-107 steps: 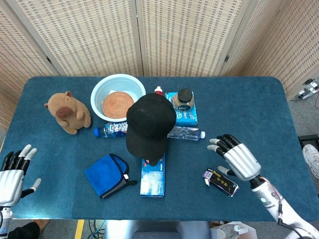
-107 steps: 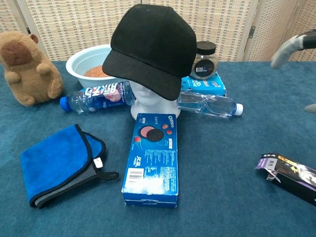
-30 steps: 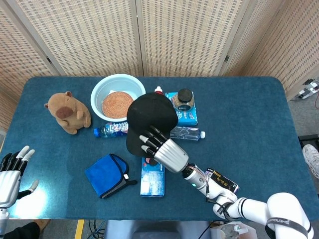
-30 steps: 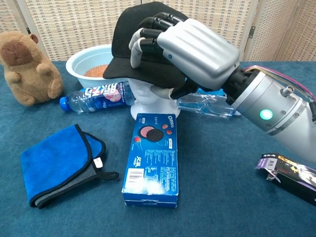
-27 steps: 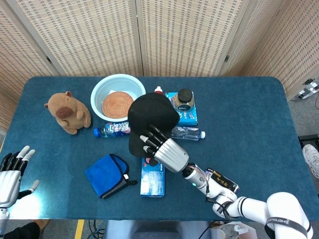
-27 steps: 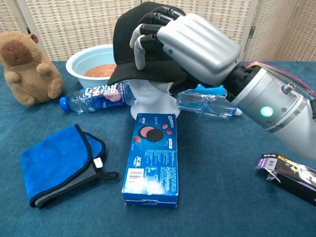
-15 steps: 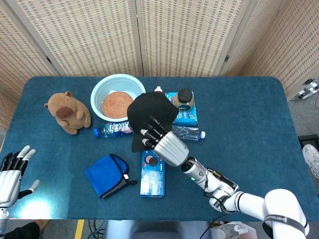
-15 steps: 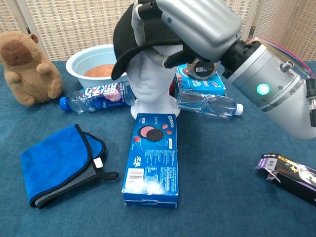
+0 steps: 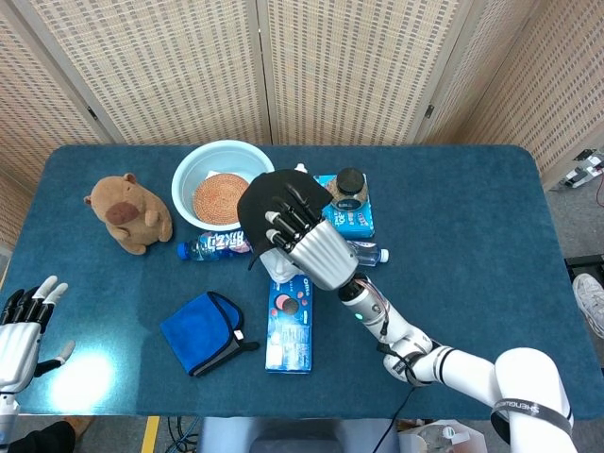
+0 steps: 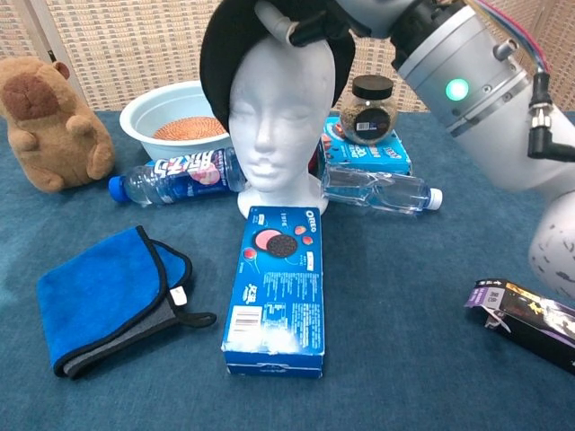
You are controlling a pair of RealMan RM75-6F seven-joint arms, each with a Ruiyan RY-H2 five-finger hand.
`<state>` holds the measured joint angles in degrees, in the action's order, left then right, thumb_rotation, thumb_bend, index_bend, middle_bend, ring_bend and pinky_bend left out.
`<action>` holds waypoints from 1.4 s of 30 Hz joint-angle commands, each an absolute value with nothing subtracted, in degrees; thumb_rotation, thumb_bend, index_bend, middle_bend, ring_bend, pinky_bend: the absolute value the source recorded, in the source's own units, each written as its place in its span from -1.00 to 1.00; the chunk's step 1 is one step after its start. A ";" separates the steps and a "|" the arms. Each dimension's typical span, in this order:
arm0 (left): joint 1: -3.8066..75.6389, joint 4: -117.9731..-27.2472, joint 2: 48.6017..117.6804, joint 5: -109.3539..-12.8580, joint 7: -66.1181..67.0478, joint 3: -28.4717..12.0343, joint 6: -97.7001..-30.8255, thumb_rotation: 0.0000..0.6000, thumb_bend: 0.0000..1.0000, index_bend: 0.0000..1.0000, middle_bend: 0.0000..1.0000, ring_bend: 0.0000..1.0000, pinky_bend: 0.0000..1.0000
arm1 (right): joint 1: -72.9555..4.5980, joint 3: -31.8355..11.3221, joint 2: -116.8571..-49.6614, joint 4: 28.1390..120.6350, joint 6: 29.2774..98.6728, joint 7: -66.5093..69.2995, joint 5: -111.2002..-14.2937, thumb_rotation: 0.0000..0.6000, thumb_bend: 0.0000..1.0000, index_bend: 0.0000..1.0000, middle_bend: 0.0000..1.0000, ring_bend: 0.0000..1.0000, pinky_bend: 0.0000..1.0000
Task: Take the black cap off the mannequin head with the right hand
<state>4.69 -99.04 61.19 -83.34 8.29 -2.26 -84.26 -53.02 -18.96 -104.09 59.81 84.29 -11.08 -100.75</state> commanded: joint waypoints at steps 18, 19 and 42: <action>4.52 -98.61 61.11 -83.19 7.53 -2.26 -84.35 1.00 -0.52 -0.77 -0.92 -0.87 -1.00 | -61.25 -26.98 -102.26 52.18 89.20 -10.54 -95.72 1.00 -0.05 0.51 -0.20 -0.56 -0.78; 4.62 -98.67 61.09 -83.28 7.55 -2.28 -84.25 1.00 -0.52 -0.77 -0.92 -0.87 -1.00 | -60.84 -27.10 -101.55 53.29 90.27 -10.86 -95.64 1.00 -0.05 0.51 -0.20 -0.56 -0.78; 6.31 -99.58 61.12 -84.98 7.86 -2.20 -82.76 1.00 -0.52 -0.77 -0.92 -0.87 -1.00 | -41.71 -21.93 -78.42 77.44 94.72 -19.18 -90.78 1.00 -0.05 0.51 -0.20 -0.56 -0.78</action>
<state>6.31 -99.59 61.13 -84.97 7.86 -2.21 -82.76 -44.75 -23.76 -80.09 74.52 93.63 -18.25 -90.89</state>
